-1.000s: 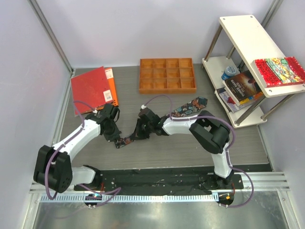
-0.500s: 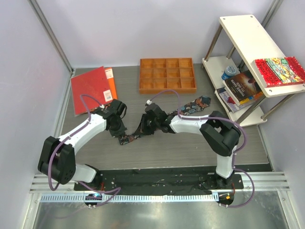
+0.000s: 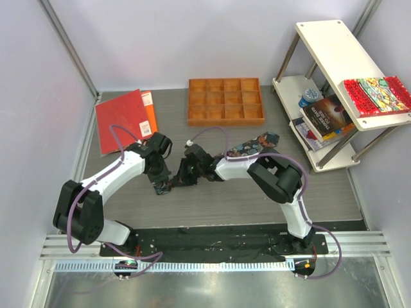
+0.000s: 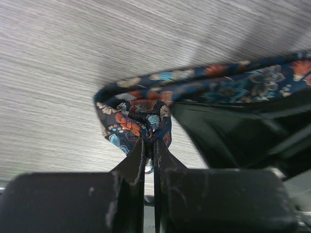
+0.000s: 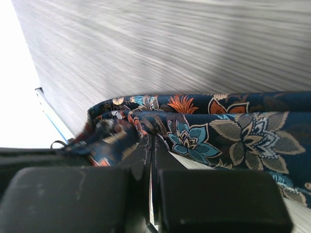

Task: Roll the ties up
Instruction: Roll the tie at the center of the board.

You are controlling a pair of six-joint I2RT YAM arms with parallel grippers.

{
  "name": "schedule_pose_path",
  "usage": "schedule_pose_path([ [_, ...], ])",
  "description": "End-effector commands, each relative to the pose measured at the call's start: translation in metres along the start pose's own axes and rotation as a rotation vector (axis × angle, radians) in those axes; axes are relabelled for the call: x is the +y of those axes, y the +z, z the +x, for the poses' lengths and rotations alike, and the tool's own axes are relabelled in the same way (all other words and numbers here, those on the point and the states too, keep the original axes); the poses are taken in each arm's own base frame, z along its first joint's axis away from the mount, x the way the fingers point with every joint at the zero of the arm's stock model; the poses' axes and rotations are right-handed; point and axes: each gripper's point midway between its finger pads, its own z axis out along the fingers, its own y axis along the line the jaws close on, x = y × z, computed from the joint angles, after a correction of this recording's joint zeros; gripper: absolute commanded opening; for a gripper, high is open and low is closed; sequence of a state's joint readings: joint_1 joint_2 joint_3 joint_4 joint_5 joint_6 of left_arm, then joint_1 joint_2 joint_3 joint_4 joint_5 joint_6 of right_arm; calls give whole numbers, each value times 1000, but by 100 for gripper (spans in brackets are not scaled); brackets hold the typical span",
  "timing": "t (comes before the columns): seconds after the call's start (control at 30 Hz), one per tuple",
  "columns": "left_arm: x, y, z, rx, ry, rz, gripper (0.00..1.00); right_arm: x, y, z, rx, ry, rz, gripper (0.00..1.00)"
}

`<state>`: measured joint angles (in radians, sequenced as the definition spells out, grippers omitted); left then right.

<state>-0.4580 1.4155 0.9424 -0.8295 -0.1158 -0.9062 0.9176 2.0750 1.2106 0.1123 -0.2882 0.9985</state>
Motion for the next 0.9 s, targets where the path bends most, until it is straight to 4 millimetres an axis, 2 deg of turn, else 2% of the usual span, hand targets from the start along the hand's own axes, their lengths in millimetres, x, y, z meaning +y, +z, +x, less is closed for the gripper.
schedule_pose_path([
  [0.0,6,-14,-8,-49,23,-16,0,19,22,17,28,-33,-18,1],
  [0.13,18,-15,-11,-77,50,-64,0,32,30,25,43,-44,-33,1],
  [0.33,23,-9,-14,-66,87,-118,0,36,20,17,27,-53,-33,1],
  [0.43,25,-15,-20,-73,106,-148,0,35,11,8,8,-53,-25,1],
  [0.63,44,-31,-24,-82,167,-238,0,31,4,1,-2,-54,-15,1],
  [0.87,59,-27,-23,-84,196,-315,0,28,6,3,9,-46,-11,1],
])
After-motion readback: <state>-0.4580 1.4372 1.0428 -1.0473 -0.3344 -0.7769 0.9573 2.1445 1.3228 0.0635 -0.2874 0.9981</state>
